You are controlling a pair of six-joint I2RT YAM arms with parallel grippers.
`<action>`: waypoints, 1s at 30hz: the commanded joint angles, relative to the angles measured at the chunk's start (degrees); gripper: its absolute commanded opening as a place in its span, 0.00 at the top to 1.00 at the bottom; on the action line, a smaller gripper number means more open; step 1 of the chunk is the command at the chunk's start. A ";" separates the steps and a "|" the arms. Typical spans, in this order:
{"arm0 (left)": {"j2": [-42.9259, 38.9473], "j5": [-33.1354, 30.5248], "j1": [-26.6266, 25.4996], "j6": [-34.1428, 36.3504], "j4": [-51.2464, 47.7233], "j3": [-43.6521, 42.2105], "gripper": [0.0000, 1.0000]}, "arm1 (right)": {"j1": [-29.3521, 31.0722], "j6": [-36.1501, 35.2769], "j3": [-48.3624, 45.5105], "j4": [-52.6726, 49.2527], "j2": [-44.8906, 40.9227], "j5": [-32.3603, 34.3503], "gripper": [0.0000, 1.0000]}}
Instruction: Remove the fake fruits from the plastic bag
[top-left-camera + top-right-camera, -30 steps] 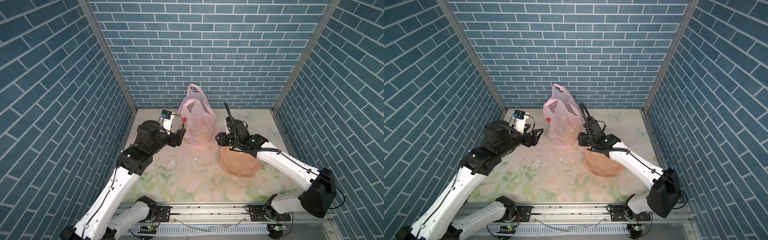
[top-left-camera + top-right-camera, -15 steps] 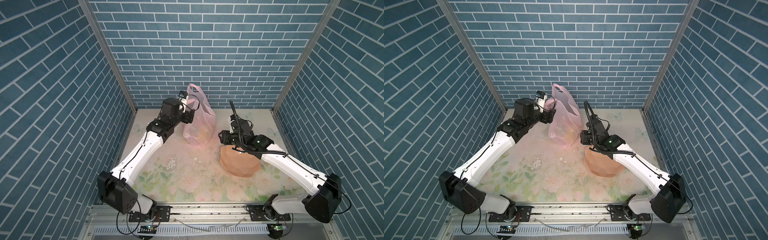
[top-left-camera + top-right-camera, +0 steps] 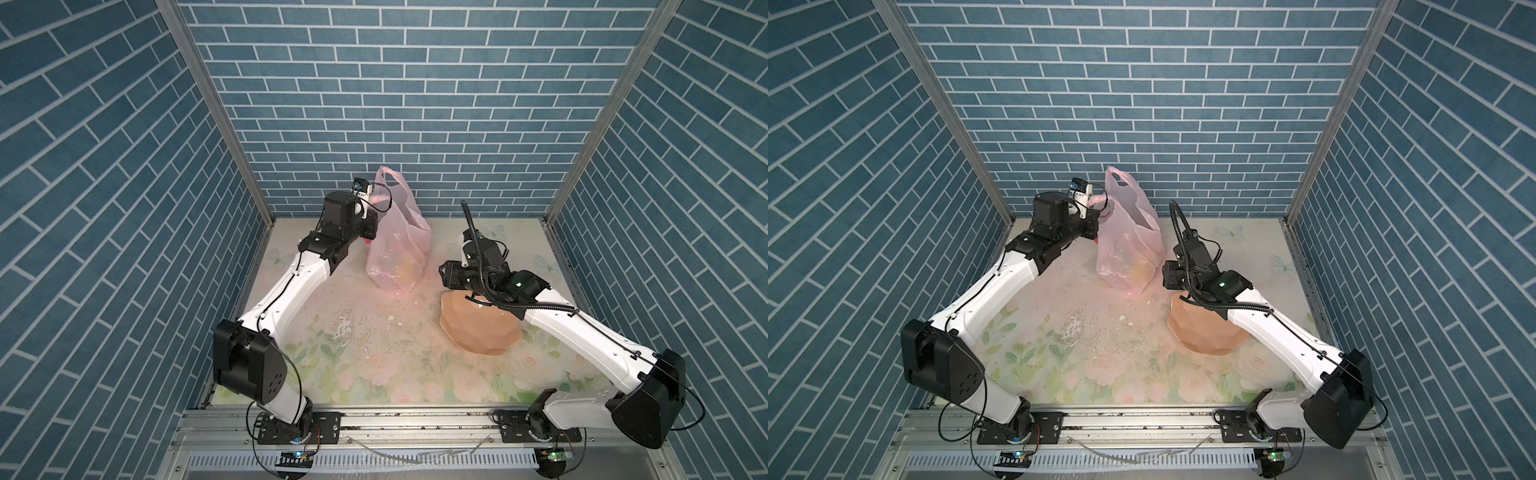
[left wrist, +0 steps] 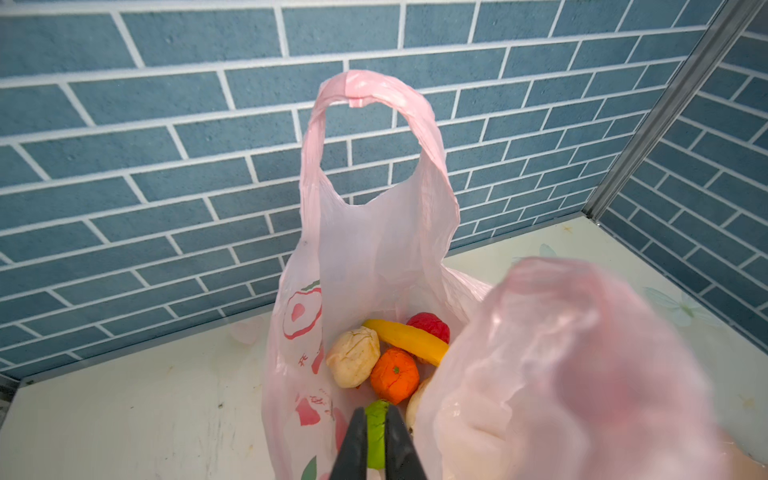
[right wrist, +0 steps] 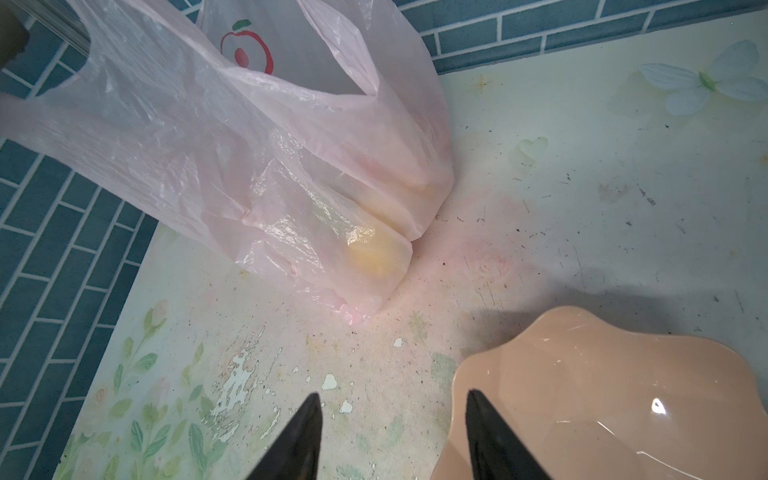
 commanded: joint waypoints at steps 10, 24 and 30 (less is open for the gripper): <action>-23.49 -1.33 11.14 -10.63 -10.63 -12.82 0.92 | 0.63 0.40 1.67 2.80 9.74 -7.89 0.47; -47.24 11.68 3.23 -25.88 -20.28 -27.08 0.92 | 3.75 1.36 1.94 6.47 12.00 -9.74 0.48; -38.81 6.89 -10.64 -24.15 -18.63 -22.09 0.82 | 3.76 1.62 -1.52 5.32 6.66 -6.55 0.48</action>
